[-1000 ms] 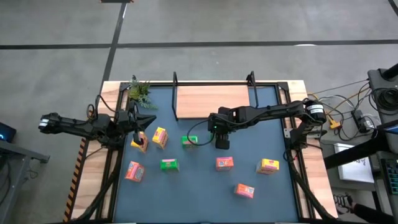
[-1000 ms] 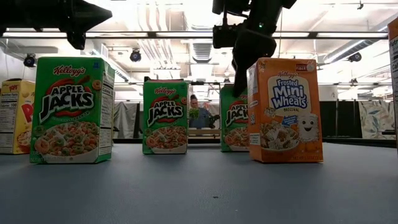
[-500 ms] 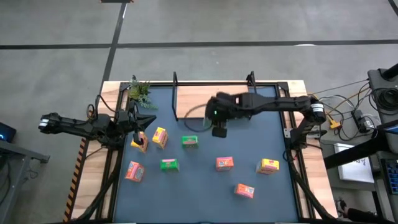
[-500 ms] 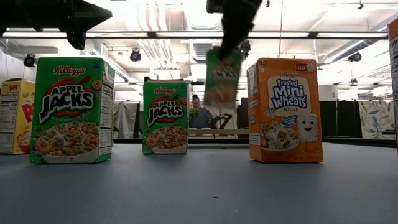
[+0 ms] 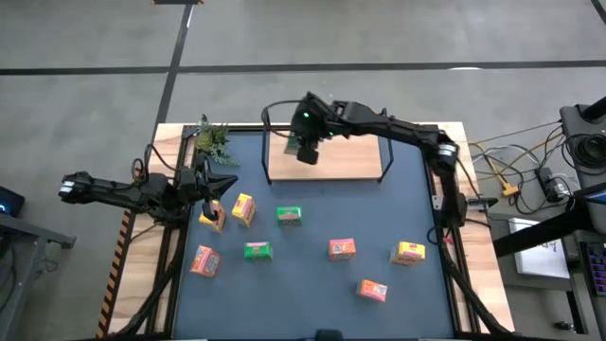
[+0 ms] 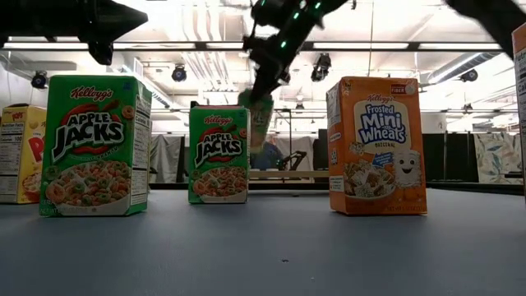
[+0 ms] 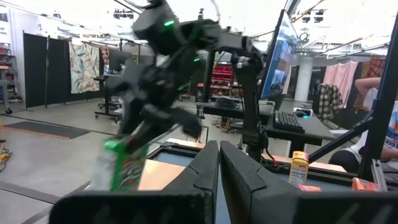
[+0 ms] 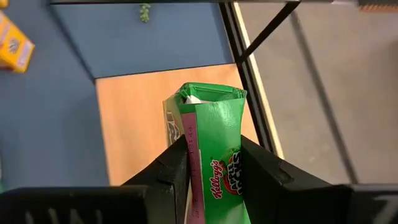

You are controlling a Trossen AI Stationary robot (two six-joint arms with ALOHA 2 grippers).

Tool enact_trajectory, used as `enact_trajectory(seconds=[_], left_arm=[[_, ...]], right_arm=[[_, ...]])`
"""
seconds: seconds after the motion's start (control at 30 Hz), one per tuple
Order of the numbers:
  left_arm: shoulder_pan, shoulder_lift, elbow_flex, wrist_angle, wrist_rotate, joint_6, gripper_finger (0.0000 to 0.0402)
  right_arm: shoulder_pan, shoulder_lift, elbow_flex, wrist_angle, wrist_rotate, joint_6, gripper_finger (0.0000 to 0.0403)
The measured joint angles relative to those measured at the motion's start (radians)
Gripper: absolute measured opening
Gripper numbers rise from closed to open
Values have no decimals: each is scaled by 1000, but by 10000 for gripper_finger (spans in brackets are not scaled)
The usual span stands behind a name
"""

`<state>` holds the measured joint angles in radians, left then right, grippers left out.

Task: Stack cereal on shelf
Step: Stack the right green cereal box on the shelf

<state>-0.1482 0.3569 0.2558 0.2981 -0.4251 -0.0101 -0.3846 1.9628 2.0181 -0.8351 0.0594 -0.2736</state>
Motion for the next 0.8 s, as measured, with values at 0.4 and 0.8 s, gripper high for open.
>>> enact_trajectory(seconds=[0.4, 0.8], left_arm=[[-2, 2, 0, -4, 103, -38, 0], [-2, 1, -2, -22, 103, -67, 0]], right_arm=[[-33, 199, 234, -97, -15, -12, 105], [-33, 200, 236, -80, -15, -15, 105]])
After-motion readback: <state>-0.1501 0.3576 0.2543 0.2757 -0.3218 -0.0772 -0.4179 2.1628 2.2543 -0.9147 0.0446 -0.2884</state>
